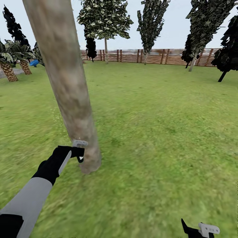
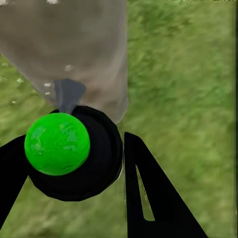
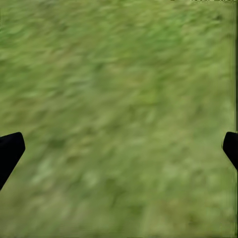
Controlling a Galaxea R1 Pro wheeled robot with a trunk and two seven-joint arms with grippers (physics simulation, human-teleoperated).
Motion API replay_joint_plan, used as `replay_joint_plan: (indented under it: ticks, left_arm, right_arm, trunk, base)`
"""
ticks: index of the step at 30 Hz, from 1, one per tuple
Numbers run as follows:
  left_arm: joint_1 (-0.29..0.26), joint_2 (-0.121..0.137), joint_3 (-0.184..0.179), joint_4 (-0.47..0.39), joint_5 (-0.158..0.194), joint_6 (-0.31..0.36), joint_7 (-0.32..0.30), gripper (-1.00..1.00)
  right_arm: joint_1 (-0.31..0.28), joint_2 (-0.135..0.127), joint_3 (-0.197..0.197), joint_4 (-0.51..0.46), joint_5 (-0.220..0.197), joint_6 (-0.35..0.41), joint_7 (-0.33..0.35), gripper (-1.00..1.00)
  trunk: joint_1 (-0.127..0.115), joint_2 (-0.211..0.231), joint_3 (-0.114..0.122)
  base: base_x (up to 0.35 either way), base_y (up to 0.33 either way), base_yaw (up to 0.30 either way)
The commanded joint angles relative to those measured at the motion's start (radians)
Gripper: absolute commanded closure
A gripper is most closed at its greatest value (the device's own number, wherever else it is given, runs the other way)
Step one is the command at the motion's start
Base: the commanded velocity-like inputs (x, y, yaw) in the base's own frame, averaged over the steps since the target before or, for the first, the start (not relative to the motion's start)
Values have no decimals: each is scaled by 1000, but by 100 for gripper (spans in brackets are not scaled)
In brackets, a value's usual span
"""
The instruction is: In the garden, pick up the pesticide atomizer on the floor and spray pesticide onto both trees until each tree trunk is fully covered.
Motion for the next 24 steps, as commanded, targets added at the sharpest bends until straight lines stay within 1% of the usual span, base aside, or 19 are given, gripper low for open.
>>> replay_joint_plan:
  ticks: [1,9,13,15,18,20,21,22,23,24]
  left_arm:
    - [0,0,1,0,0,0,0,100]
    - [0,1,6,0,0,-1,0,100]
    - [-10,11,13,-2,6,1,0,100]
    - [-23,9,15,-2,7,7,0,100]
    - [-68,10,16,-2,11,54,-6,100]
    - [-89,13,20,-41,10,75,-7,100]
    - [-91,17,24,-63,10,101,-7,100]
    - [-92,24,39,-83,9,134,-8,100]
    - [-93,36,65,-103,10,161,-9,100]
    - [-93,52,95,-125,10,181,-10,100]
  right_arm:
    - [0,0,0,0,0,0,0,-100]
    - [0,0,0,0,0,0,0,-100]
    - [0,0,0,0,0,0,0,-100]
    - [0,0,0,0,0,0,0,-100]
    - [0,0,0,0,0,0,0,-100]
    - [1,0,0,0,0,0,0,-100]
    - [0,0,0,0,0,0,0,-100]
    - [0,0,0,0,0,0,0,-100]
    - [0,0,0,0,0,0,0,-100]
    - [0,0,0,0,0,0,0,-100]
  trunk:
    - [0,0,0]
    - [0,0,0]
    - [0,0,0]
    - [0,0,0]
    - [0,0,0]
    - [0,0,0]
    - [0,0,0]
    - [0,0,0]
    - [0,0,0]
    - [0,0,0]
  base:
    - [-2,-272,166]
    - [0,-269,264]
    - [0,-55,116]
    - [0,-6,12]
    - [0,-1,3]
    - [0,0,0]
    - [0,0,0]
    - [0,0,0]
    - [0,0,0]
    - [0,0,0]
